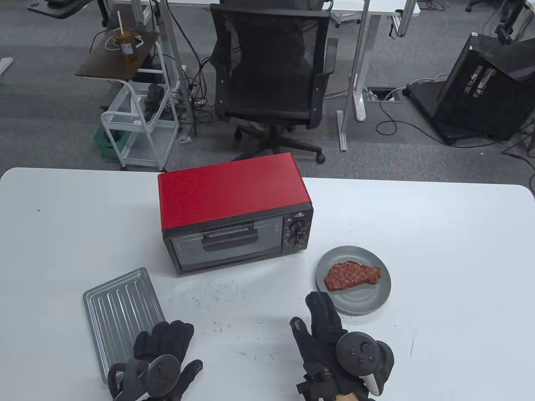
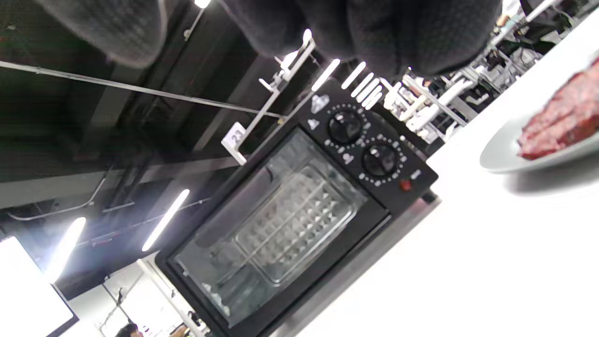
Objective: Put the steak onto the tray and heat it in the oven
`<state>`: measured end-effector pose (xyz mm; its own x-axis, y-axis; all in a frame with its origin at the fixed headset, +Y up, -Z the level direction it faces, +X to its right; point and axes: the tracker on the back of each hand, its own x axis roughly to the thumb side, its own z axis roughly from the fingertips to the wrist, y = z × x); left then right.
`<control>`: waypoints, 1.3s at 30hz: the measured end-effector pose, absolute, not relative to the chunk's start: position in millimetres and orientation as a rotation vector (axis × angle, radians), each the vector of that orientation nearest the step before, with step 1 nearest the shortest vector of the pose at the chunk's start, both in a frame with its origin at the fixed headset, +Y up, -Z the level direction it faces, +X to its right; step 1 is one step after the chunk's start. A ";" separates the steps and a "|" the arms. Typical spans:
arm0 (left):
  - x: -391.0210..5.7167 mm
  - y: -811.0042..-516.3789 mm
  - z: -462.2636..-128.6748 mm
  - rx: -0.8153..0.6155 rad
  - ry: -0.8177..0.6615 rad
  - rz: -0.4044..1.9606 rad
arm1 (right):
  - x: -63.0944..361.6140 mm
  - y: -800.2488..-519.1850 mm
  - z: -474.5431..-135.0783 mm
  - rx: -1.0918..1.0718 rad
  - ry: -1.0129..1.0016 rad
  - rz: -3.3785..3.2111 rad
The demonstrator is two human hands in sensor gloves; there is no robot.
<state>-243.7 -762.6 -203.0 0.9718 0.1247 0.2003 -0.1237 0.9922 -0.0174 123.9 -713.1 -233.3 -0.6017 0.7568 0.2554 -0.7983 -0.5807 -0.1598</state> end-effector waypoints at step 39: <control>-299.6 -747.3 -212.1 0.043 -0.030 0.251 | 35.0 -712.1 -407.2 -0.234 -0.156 2.004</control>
<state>-299.6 -747.3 -212.1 0.9684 0.2471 0.0348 -0.2484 0.9679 0.0392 35.0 -712.1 -407.2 -0.4182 0.9033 -0.0957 -0.8777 -0.4290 -0.2138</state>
